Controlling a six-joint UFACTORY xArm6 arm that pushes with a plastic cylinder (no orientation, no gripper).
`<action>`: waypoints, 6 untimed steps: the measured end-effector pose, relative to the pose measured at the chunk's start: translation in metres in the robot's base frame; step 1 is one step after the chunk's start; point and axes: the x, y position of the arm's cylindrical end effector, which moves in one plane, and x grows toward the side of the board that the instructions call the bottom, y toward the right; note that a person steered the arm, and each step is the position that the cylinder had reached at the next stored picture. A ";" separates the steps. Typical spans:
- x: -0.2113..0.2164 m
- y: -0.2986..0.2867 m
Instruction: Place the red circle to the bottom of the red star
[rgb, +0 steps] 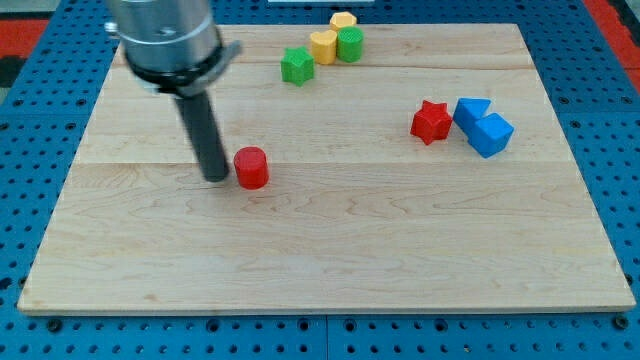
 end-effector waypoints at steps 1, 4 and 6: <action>0.000 0.084; -0.035 0.134; -0.018 0.191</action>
